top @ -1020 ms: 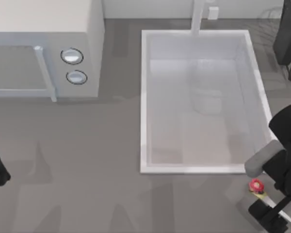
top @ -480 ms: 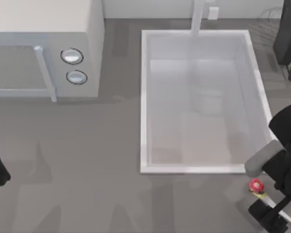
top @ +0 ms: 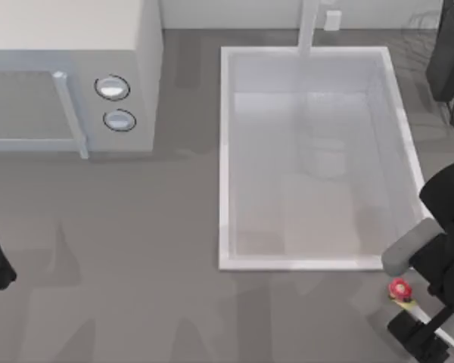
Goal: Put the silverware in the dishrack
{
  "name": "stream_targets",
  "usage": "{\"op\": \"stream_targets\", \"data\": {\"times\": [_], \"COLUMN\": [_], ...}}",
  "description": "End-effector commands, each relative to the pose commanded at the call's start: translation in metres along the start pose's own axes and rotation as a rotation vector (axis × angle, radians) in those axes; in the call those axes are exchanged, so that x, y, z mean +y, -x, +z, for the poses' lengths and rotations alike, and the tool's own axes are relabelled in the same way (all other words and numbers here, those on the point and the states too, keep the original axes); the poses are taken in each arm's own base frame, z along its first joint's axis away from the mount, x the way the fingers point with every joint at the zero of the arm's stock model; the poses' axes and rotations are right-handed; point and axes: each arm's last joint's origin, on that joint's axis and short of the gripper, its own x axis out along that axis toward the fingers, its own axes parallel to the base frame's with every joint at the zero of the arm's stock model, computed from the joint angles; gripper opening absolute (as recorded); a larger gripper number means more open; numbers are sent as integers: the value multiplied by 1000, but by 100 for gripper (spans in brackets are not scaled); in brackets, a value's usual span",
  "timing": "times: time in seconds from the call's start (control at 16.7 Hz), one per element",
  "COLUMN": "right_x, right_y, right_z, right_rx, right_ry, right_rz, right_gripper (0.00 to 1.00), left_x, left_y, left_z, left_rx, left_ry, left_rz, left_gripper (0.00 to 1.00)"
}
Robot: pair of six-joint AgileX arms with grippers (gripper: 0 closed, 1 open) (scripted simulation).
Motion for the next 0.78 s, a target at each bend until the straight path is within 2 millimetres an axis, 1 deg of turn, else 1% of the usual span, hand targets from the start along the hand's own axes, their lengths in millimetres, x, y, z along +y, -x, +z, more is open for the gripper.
{"op": "stream_targets", "data": {"times": [0.42,0.48,0.6,0.66,0.78], "right_x": [0,-1,-1,-2,-4], "right_y": [0,22,25,30,48], "right_z": [0,1,4,7,16], "right_rx": [0,-33,-33,-35,-40], "right_ry": [0,-4,-2,1,3], "right_rz": [0,0,-1,-1,-3], "right_gripper": [0,0,0,0,0], "left_x": [0,0,0,0,0], "left_y": [0,0,0,0,0], "left_z": [0,0,0,0,0], "left_rx": [0,0,0,0,0], "left_ry": [0,0,0,0,0], "left_rz": [0,0,0,0,0], "left_gripper": [100,100,100,100,100]}}
